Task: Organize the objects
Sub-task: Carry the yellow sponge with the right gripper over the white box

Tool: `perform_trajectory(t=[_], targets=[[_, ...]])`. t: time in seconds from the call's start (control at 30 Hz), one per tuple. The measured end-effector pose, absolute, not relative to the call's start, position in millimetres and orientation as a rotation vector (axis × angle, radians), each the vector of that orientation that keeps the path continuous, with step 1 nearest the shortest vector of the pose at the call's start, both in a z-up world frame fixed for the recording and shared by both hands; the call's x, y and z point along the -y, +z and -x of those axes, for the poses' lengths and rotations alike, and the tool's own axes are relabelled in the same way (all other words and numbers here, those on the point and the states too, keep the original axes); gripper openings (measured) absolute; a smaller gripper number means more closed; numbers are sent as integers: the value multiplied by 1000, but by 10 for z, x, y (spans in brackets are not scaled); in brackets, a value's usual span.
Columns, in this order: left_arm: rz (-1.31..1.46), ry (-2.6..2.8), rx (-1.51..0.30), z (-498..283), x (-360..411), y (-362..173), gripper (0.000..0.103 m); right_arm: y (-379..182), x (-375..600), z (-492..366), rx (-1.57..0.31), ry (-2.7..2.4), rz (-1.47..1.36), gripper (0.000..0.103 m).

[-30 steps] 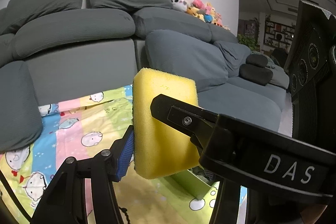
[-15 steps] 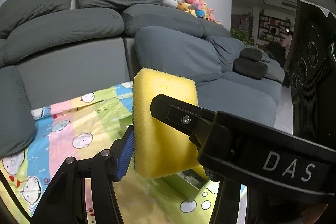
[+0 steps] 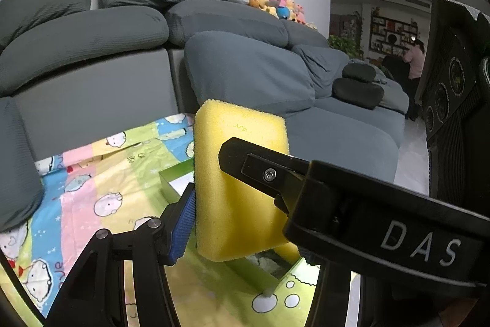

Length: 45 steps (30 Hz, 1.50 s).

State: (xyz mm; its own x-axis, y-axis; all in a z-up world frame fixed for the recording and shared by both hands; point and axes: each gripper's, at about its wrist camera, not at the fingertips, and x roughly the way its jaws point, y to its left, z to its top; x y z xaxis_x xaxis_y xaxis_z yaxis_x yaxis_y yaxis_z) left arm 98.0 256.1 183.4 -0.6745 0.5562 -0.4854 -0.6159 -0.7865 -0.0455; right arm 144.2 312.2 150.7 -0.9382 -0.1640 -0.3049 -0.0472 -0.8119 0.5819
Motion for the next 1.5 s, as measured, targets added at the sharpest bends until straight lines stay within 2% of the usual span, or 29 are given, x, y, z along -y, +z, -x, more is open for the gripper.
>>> perform_trajectory(t=[1.13, 1.5], targets=[[828, 2248, -145, -641, -2896, 1454, 56, 1129, -3534, -1251, 1135, -2906, -736, 50], [868, 2181, -93, -512, -2938, 1319, 56, 1042, -3611, -1177, 1143, -2953, -815, 50]])
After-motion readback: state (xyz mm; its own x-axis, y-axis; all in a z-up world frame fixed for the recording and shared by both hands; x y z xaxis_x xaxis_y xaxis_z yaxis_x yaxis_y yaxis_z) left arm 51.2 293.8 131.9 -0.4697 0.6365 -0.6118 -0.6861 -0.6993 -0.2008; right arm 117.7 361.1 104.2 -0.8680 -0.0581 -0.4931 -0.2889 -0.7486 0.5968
